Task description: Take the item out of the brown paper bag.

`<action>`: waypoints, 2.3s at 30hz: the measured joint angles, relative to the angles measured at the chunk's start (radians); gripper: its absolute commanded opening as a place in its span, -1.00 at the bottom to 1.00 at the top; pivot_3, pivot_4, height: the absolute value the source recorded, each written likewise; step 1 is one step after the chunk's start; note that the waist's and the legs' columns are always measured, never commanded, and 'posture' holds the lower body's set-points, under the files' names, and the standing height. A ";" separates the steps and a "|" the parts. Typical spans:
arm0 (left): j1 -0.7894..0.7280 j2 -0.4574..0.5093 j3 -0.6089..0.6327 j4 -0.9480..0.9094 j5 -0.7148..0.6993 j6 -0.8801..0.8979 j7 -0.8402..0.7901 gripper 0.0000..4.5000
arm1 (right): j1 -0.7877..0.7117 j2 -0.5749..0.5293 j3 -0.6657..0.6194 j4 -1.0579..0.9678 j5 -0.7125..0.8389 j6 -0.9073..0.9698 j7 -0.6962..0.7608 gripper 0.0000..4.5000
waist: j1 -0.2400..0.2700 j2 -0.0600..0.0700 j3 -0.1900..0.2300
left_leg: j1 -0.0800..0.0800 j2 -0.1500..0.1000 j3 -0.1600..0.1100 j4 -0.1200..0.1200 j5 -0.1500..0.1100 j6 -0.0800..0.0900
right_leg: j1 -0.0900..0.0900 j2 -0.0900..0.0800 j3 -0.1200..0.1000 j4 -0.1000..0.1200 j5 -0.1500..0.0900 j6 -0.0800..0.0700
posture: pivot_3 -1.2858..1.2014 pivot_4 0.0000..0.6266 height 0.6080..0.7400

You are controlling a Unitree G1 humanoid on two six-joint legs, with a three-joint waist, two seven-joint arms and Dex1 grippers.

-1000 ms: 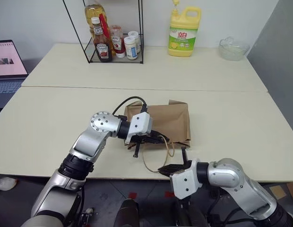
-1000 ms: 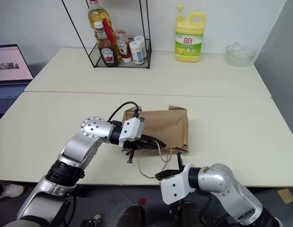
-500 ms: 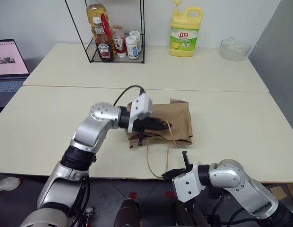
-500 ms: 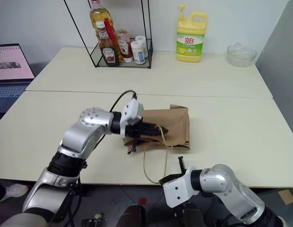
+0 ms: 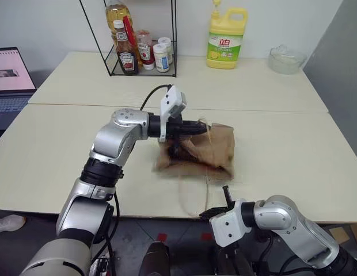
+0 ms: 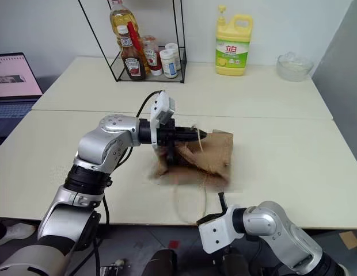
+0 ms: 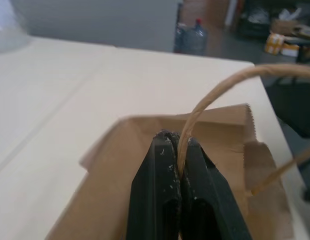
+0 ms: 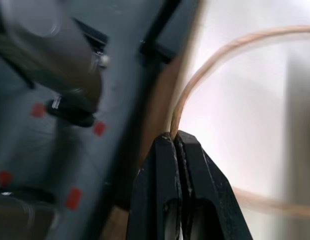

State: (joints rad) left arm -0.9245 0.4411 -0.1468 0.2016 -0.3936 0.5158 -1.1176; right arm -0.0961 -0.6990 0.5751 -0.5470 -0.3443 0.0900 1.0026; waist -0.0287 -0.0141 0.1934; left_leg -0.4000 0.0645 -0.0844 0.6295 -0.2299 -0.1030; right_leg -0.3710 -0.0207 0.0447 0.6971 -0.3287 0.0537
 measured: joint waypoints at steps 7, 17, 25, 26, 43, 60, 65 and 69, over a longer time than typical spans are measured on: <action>-0.040 -0.007 0.033 0.022 -0.002 0.007 -0.006 -1.00 | 0.002 0.000 0.007 0.000 -0.017 0.011 0.003 -0.99 | -0.002 0.000 0.000 | 0.000 0.000 0.000 0.000 0.001 -0.002 | 0.000 0.000 0.000 0.000 0.000 0.000 | 0.03 -0.52 1.00; -0.037 0.001 0.035 -0.004 -0.069 0.073 -0.068 -1.00 | 0.040 -0.012 -0.050 -0.064 0.051 0.127 0.020 -0.27 | -0.001 0.000 0.000 | 0.000 0.000 0.000 0.000 0.001 -0.002 | 0.000 0.000 0.000 0.000 0.000 0.000 | 0.03 -0.52 1.00; -0.031 0.005 0.037 -0.011 -0.084 0.088 -0.095 -1.00 | 0.107 -0.102 -0.362 -0.295 0.366 0.406 0.109 0.02 | -0.001 0.000 0.000 | 0.000 0.000 0.000 0.000 0.001 -0.002 | 0.001 0.000 0.000 0.000 0.000 0.000 | 0.03 -0.52 1.00; -0.031 0.006 0.037 -0.011 -0.085 0.088 -0.099 -1.00 | 0.100 -0.113 -0.441 -0.330 0.450 0.475 0.121 0.02 | -0.001 0.000 0.000 | 0.000 0.000 0.000 0.000 0.001 -0.001 | 0.001 0.000 0.000 0.000 0.000 0.000 | 0.03 -0.52 1.00; -0.083 0.003 0.069 0.063 -0.113 0.110 -0.142 -1.00 | -0.570 0.056 -0.288 -0.137 0.721 0.863 -0.215 0.02 | -0.004 0.000 0.000 | -0.003 0.000 0.000 -0.001 0.000 0.000 | -0.004 -0.001 0.000 0.000 0.000 0.000 | 0.03 -0.52 1.00; -0.085 0.018 0.074 0.046 -0.137 0.156 -0.167 -1.00 | -0.717 0.141 0.121 0.097 0.356 0.879 -0.389 0.99 | -0.006 0.000 0.000 | -0.003 0.000 0.000 -0.001 0.000 0.000 | -0.005 0.000 0.000 0.001 0.000 0.000 | 0.03 -0.52 1.00; -0.084 0.012 0.074 0.037 -0.138 0.154 -0.168 -1.00 | -0.762 0.149 0.195 0.178 0.263 0.836 -0.372 0.99 | -0.006 0.000 0.000 | -0.003 0.000 0.000 -0.001 0.000 0.000 | -0.005 -0.001 0.000 0.000 0.000 0.000 | 0.03 -0.52 1.00; -0.084 -0.002 0.074 0.036 -0.138 0.150 -0.168 -1.00 | -0.812 0.155 0.265 0.255 0.178 0.804 -0.341 0.99 | -0.006 0.000 0.000 | -0.004 0.000 0.000 -0.001 0.000 0.000 | -0.005 -0.001 0.000 0.001 0.000 0.000 | 0.03 -0.52 1.00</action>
State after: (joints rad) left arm -1.0084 0.4393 -0.0726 0.2380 -0.5316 0.6656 -1.2854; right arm -0.9076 -0.5437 0.8404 -0.2921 -0.1660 0.8938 0.6614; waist -0.0349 -0.0136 0.1938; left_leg -0.4036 0.0644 -0.0844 0.6285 -0.2300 -0.1026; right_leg -0.3765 -0.0213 0.0446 0.6977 -0.3286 0.0534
